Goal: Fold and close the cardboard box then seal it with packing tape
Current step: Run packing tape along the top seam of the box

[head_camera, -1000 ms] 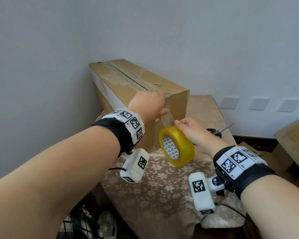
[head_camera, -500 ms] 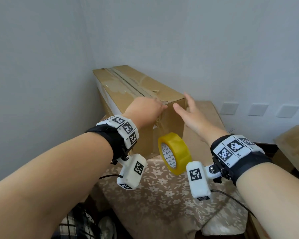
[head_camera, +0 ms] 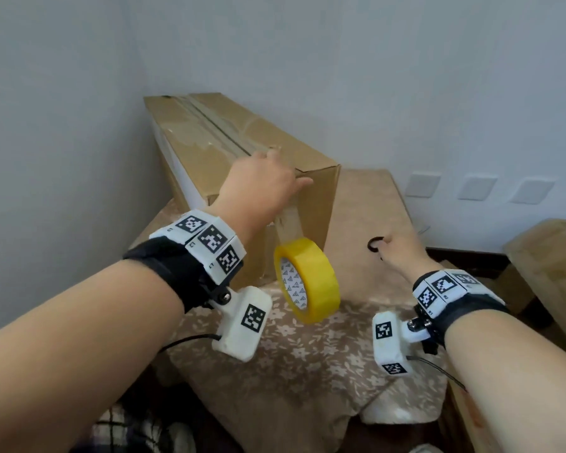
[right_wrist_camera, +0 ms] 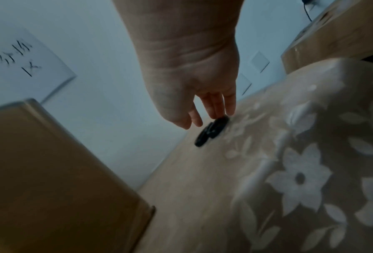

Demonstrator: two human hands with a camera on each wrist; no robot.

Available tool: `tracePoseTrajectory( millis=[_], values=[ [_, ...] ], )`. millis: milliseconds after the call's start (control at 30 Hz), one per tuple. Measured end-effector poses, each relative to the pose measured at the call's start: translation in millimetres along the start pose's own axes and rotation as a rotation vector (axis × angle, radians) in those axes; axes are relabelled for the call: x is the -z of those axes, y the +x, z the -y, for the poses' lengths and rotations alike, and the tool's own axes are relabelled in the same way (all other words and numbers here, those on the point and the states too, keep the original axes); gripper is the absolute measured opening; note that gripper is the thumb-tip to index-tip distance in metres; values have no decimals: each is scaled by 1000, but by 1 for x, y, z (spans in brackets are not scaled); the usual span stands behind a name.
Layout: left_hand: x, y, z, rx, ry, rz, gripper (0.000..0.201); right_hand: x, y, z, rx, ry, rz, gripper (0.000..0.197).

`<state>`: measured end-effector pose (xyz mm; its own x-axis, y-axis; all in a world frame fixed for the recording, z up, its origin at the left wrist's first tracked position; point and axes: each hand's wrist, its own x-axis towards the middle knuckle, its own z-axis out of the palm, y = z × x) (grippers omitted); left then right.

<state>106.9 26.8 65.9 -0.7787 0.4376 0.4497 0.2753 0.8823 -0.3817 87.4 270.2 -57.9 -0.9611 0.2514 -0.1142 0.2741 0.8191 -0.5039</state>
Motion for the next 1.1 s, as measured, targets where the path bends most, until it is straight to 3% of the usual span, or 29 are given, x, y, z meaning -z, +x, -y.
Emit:
tracePoseTrajectory(
  millis=[167, 333, 467, 667, 767, 833, 933, 1033, 1100],
  values=[
    [-8, -1, -14, 65, 80, 142, 58, -20, 17, 9, -98, -293, -95, 41],
    [-12, 10, -11, 151, 19, 159, 65, -35, 22, 25, -155, -347, -67, 46],
    [-11, 4, -13, 140, 38, 169, 63, -42, 10, 23, -129, -316, -82, 40],
    [3, -13, -3, 73, -21, 132, 40, -34, -24, 19, -11, -286, 16, 79],
    [14, -12, -6, 67, -126, 206, 34, -16, -44, 24, 21, -294, 71, 58],
    [15, -13, -2, 80, -169, 259, 41, -5, -52, 23, 5, -182, 82, 48],
    [13, -20, 0, 130, -150, 267, 56, 13, -54, 22, 21, 258, -42, 28],
    [8, -27, -4, 130, -91, 187, 64, 30, -60, 37, 186, 585, -116, 13],
    [8, -28, -3, 136, -78, 178, 65, 38, -66, 53, 319, 674, -15, 30]
  ],
)
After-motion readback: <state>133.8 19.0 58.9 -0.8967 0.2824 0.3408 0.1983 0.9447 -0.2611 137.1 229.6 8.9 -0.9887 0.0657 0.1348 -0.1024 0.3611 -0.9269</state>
